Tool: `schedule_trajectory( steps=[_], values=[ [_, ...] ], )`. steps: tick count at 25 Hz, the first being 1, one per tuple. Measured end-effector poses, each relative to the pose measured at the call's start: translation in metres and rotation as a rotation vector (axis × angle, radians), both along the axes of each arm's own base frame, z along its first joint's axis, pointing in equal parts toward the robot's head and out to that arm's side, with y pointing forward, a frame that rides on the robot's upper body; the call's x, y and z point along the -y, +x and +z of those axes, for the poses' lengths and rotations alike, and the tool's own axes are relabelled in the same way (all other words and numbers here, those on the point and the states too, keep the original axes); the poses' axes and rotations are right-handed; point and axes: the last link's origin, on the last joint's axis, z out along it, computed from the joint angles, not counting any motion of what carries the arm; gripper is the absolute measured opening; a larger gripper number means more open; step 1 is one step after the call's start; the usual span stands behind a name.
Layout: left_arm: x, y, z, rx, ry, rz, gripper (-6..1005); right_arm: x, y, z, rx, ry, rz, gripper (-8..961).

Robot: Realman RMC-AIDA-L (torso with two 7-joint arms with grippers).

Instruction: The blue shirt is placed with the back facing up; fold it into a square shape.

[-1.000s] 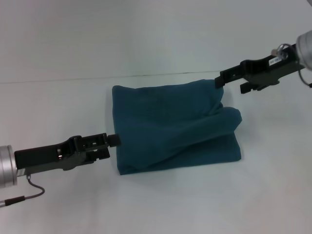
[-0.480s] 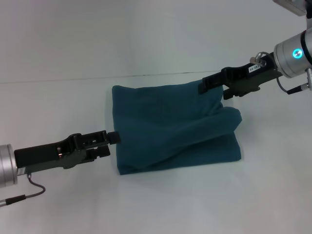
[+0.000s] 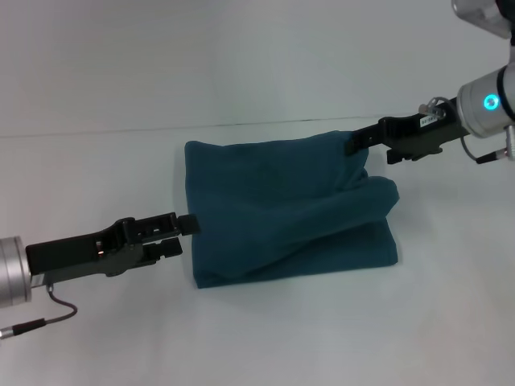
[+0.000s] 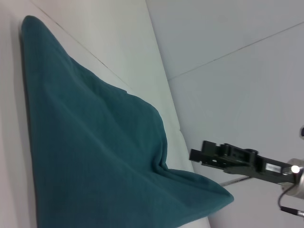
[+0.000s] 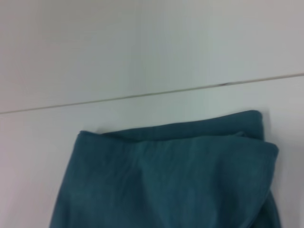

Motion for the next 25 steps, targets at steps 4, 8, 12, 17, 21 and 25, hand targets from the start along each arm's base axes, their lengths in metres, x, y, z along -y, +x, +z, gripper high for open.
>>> schedule_trajectory(
  steps=[4,8,12,17,21,25],
  values=[
    [-0.001,0.0,0.0,-0.002,0.004,0.004,750,-0.002,0.009,-0.014,0.018,0.045,-0.011,932],
    [-0.002,-0.001,0.0,-0.007,0.011,0.01,749,-0.005,0.016,-0.027,0.035,0.092,-0.014,921],
    [-0.002,-0.002,-0.003,-0.005,0.009,0.018,749,-0.006,0.018,-0.037,0.036,0.122,-0.016,909],
    [-0.003,-0.003,-0.004,-0.006,0.01,0.024,749,-0.008,0.018,-0.045,0.035,0.161,-0.021,895],
    [-0.003,-0.002,-0.005,-0.006,0.01,0.022,749,-0.007,0.019,-0.051,0.031,0.164,-0.034,884],
    [-0.003,-0.002,-0.006,-0.004,0.009,0.022,750,-0.007,0.018,-0.052,0.029,0.162,-0.033,796]
  ],
)
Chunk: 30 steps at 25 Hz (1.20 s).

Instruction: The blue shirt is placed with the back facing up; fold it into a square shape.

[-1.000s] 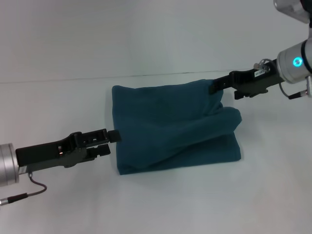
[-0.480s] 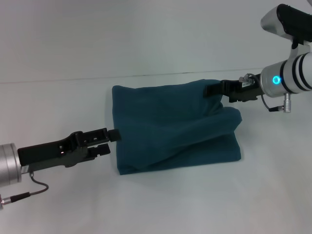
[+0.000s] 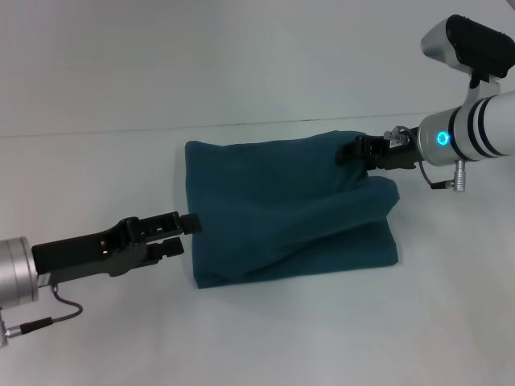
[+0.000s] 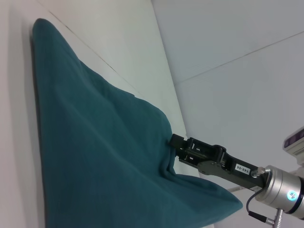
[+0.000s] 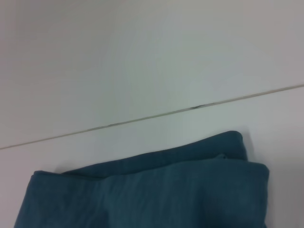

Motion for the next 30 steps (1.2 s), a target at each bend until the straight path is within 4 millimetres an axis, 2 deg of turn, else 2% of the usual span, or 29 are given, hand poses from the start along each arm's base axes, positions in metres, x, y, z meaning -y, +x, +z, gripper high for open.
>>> schedule_trajectory(
  steps=[6,9,15,20,27,30],
  values=[
    [0.0,0.001,-0.001,0.001,-0.001,-0.001,749,0.0,0.0,0.001,-0.003,0.002,-0.001,663],
    [0.0,0.001,-0.001,0.001,0.0,-0.001,749,0.001,0.001,0.002,-0.005,0.001,-0.002,417],
    [-0.001,0.0,-0.001,-0.002,0.004,0.004,750,0.0,0.0,0.005,-0.012,0.001,-0.001,171],
    [-0.001,0.0,-0.001,-0.002,0.003,0.006,750,-0.002,-0.01,0.018,-0.034,0.007,0.036,23],
    [0.0,-0.001,-0.001,-0.001,0.003,0.008,750,-0.006,-0.027,0.052,-0.031,0.041,0.111,30],
    [0.0,-0.001,-0.001,-0.001,0.003,0.007,750,-0.008,-0.028,0.053,-0.024,0.037,0.116,32]
  ],
)
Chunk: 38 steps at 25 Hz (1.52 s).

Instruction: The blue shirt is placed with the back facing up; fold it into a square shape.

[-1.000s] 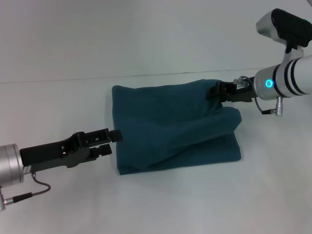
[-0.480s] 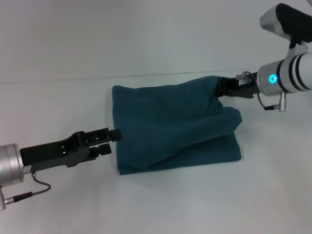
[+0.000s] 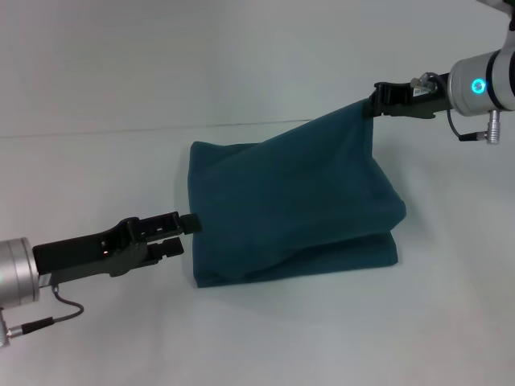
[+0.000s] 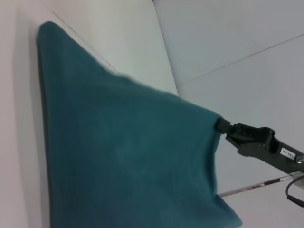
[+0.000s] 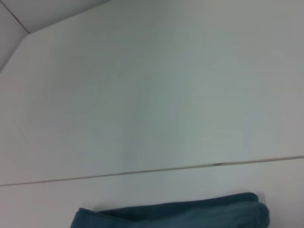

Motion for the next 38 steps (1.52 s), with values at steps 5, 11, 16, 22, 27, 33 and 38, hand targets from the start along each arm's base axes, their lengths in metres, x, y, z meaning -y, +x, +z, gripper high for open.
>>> schedule_trajectory(
  steps=[5,11,16,22,27,33,38],
  values=[
    [-0.001,0.001,0.0,0.0,0.001,-0.001,751,-0.004,-0.001,-0.007,0.049,0.0,0.018,37],
    [0.0,0.0,0.0,0.003,-0.001,0.003,751,-0.007,-0.001,-0.015,0.109,0.013,0.044,43],
    [0.0,0.0,0.0,0.004,-0.002,0.005,750,-0.006,0.004,-0.02,0.129,0.003,0.036,47],
    [0.0,0.0,0.0,0.004,-0.001,0.006,750,-0.007,0.012,-0.013,0.138,0.01,0.008,95],
    [0.001,-0.001,0.0,0.004,-0.002,0.007,749,-0.008,0.024,0.002,0.127,0.049,-0.048,204],
    [0.0,0.0,0.001,0.016,0.005,0.009,749,-0.004,0.036,0.016,0.088,0.044,-0.097,356],
    [0.0,0.0,0.001,0.017,0.005,0.01,750,0.016,0.039,0.021,0.004,-0.108,-0.118,449]
  ],
)
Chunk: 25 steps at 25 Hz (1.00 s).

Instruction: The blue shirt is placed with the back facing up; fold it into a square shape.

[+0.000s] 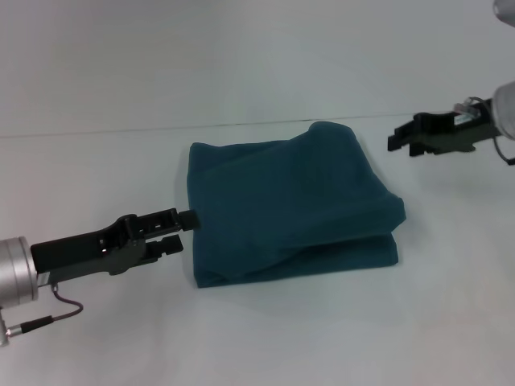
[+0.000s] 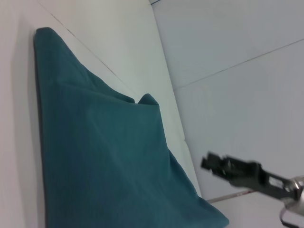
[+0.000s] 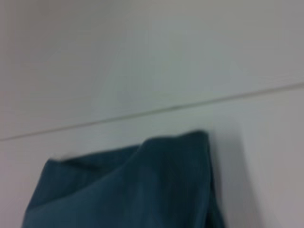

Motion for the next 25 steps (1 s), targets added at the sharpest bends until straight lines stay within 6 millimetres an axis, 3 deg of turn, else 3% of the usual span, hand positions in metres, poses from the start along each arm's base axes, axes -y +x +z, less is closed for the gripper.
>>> schedule_trajectory(
  steps=[6,12,25],
  values=[
    [-0.001,-0.002,0.003,0.004,0.013,0.015,749,0.031,0.012,0.022,-0.167,-0.099,-0.046,440],
    [-0.003,-0.003,0.005,0.008,0.022,0.023,749,0.054,0.016,0.03,-0.284,-0.179,-0.069,436],
    [-0.004,-0.002,0.006,0.01,0.02,0.025,750,0.055,0.01,0.007,-0.254,-0.218,0.001,432]
  ],
)
